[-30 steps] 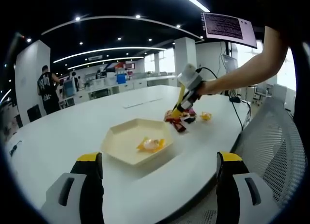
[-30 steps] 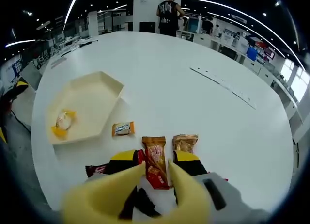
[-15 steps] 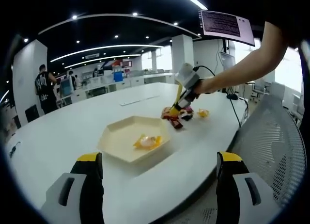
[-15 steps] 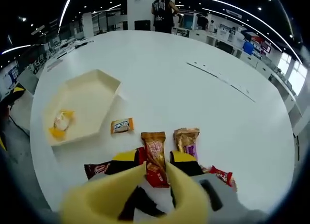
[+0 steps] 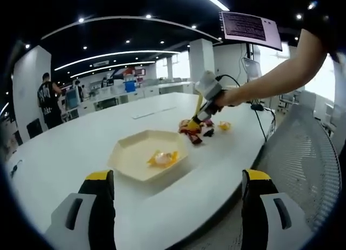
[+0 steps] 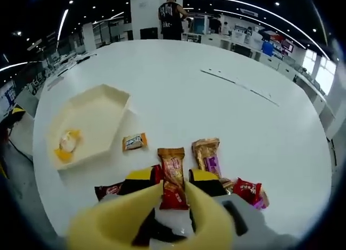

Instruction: Place the target food into the container with the food tongs after gripping and lifting it, then release it inside without dropping or visibly crushing the food.

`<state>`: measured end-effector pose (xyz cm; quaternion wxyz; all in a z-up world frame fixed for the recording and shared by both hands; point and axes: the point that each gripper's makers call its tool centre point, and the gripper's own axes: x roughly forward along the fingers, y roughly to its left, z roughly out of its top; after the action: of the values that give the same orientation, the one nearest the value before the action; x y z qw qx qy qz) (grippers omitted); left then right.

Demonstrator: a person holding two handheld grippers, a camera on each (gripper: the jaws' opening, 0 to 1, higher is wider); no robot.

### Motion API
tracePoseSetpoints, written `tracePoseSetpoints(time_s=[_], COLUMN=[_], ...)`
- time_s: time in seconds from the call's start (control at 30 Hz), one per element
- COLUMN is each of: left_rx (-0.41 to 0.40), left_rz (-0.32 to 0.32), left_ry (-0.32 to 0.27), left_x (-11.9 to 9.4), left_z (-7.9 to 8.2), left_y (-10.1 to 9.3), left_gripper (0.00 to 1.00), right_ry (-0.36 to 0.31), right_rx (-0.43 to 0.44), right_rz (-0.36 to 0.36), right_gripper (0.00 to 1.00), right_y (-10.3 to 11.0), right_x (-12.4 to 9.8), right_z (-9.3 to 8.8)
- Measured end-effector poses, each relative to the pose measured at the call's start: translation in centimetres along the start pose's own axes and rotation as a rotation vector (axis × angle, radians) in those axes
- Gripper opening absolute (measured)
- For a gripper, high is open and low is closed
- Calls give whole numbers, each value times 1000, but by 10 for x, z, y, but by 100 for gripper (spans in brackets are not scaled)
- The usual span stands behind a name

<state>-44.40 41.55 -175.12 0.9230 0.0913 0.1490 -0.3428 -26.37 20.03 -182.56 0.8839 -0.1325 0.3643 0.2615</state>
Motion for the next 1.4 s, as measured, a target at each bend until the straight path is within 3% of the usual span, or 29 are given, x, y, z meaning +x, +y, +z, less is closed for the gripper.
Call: tracePoseSetpoints(time_s=[0.1,0.17,0.2,0.37,0.57,0.77,1.17,1.4], left_rx=[-4,15,12,16,10,9,3,3], left_rz=[10,-4,-3,-5,-13,16,16,18], left_ry=[-18,-70,-74,-86,-70,-99,-109,-123], left_x=[0,-1,-2,-2,-1,-4,-5,-7], left_z=[3,13,13,15,12,17,17,19], left_y=[2,-1,-1,-2,-3,1,1,2], left_gripper=[95,98,99,99,98,97,99,99], right_ry=[-8,-20,-33,-72,-103,-137,-198,-221], right_rx=[21,36,90,28,25,8,1,-5], right_rz=[-3,-21,-25,-50,-51,-48,-21,-15], right_gripper=[22,22,22,22,22,22,23,23], right_y=[0,-3,-3,-5,-4,0,25,34], right_x=[-4,-9,-11,-26,-50,-66,-104,-112], right_z=[-3,-5,-5,5,22,43,73,83])
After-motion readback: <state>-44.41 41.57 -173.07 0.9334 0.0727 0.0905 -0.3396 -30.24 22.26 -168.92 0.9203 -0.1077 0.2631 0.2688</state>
